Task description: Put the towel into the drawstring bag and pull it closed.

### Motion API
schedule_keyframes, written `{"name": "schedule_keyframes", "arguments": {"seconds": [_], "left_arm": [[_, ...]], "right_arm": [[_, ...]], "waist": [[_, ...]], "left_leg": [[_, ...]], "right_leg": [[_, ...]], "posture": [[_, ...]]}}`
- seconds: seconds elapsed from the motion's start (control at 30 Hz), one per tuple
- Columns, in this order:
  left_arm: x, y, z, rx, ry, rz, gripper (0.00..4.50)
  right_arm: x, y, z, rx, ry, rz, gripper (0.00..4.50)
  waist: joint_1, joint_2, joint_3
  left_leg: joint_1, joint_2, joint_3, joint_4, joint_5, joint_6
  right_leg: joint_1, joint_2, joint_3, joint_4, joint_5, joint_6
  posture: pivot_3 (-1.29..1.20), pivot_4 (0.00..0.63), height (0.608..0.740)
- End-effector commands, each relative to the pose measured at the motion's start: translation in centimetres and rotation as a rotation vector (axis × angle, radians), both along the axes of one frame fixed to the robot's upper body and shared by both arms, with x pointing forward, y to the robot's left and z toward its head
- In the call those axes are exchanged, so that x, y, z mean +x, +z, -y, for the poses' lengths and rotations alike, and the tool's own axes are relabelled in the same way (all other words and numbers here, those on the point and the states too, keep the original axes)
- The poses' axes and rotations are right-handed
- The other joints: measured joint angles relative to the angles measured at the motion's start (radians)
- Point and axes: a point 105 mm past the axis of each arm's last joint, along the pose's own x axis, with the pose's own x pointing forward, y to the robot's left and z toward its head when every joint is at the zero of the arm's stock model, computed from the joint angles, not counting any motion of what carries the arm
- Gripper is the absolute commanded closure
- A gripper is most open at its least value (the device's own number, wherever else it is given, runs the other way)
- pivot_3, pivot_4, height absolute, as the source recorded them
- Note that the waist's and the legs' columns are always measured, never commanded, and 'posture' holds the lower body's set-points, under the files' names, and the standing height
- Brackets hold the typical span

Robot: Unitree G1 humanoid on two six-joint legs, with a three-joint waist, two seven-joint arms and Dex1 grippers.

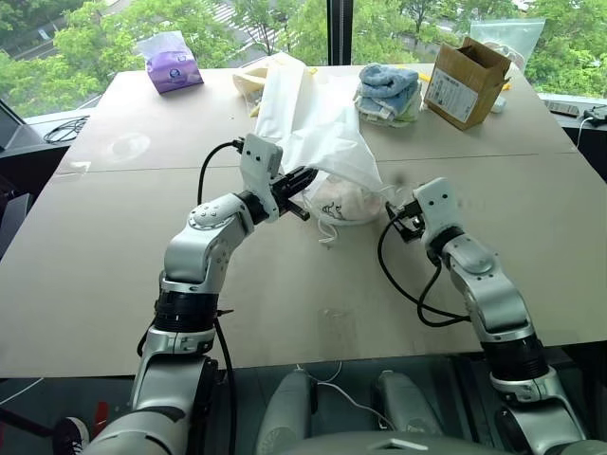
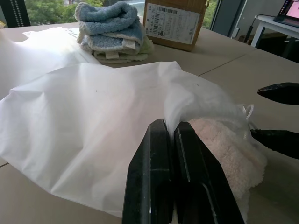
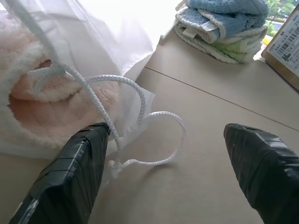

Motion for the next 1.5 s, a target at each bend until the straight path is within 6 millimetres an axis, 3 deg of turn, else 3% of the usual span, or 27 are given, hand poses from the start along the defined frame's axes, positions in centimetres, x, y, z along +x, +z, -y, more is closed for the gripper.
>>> {"name": "schedule_keyframes", "arguments": {"seconds": [0.03, 0.3, 0.57, 0.67, 0.77, 0.93, 1.1, 1.33, 1.5], "left_arm": [[-0.2, 1.4, -0.1, -0.010, -0.001, 0.058, 4.50], [-0.1, 1.4, -0.2, -0.006, 0.001, 0.058, 4.50], [-0.1, 1.4, 0.0, -0.006, -0.005, 0.055, 4.50], [-0.2, 1.3, 0.1, -0.006, -0.010, 0.052, 4.50], [-0.3, 1.2, 0.3, -0.007, -0.015, 0.050, 4.50], [-0.2, 1.4, 0.2, -0.005, -0.015, 0.053, 4.50], [-0.1, 1.6, -0.2, -0.003, 0.001, 0.063, 4.50], [0.1, 3.5, 0.5, -0.069, -0.004, 0.087, 4.50], [-0.2, 4.8, 1.2, -0.087, -0.025, 0.103, 4.50]], "right_arm": [[0.1, 1.1, -0.8, 0.020, 0.020, 0.053, 0.59], [-0.6, 0.3, -1.2, -0.008, 0.016, 0.040, 0.59], [0.5, 1.5, 3.0, -0.116, -0.291, 0.211, 0.59], [0.7, 3.0, 3.5, -0.161, -0.338, 0.328, 0.59], [1.0, 3.5, 3.0, -0.189, -0.327, 0.393, 0.59], [1.3, 2.6, 1.9, -0.259, -0.262, 0.401, 0.59], [-0.5, -0.1, 2.3, -0.259, -0.172, 0.259, 0.59], [-3.8, -0.3, -2.4, -0.105, 0.140, 0.099, 0.59], [-2.2, -1.8, -3.1, -0.101, 0.113, 0.019, 0.59]], "waist": [[0.000, 0.000, 0.000], [0.001, 0.000, 0.000], [0.002, 0.000, 0.000], [0.001, 0.000, 0.000], [-0.004, 0.000, 0.000], [-0.012, 0.000, 0.000], [-0.005, 0.000, 0.000], [-0.004, 0.000, 0.000], [0.000, 0.000, 0.000]], "left_leg": [[0.000, 0.000, 0.000, 0.000, 0.000, 0.000], [0.000, 0.000, 0.000, 0.000, 0.000, 0.000], [0.000, 0.000, 0.000, 0.000, 0.000, 0.000], [0.000, 0.000, 0.001, 0.000, 0.000, 0.000], [0.000, 0.000, 0.001, 0.000, 0.000, 0.000], [0.001, 0.000, 0.002, 0.000, 0.000, 0.000], [0.000, 0.000, 0.001, 0.000, 0.000, 0.000], [0.001, 0.001, 0.001, 0.000, 0.000, 0.000], [0.001, 0.000, 0.001, 0.001, 0.000, 0.000]], "right_leg": [[0.000, 0.000, 0.000, 0.000, 0.000, 0.000], [0.000, 0.000, 0.000, 0.000, 0.000, 0.000], [0.000, 0.000, 0.000, 0.000, 0.000, 0.000], [0.000, 0.000, 0.000, 0.000, 0.000, 0.000], [0.000, 0.000, 0.001, 0.000, 0.000, 0.000], [0.000, 0.000, 0.002, 0.001, 0.000, 0.000], [0.000, 0.000, 0.001, 0.000, 0.000, 0.000], [0.000, 0.001, 0.002, 0.001, 0.000, 0.000], [0.000, 0.000, 0.001, 0.001, 0.000, 0.000]], "posture": [[0.00, 0.150, 0.740], [0.00, 0.150, 0.740], [0.00, 0.150, 0.740], [0.00, 0.150, 0.740], [0.00, 0.150, 0.740], [0.00, 0.150, 0.740], [0.00, 0.150, 0.740], [0.00, 0.150, 0.740], [0.00, 0.150, 0.740]]}}
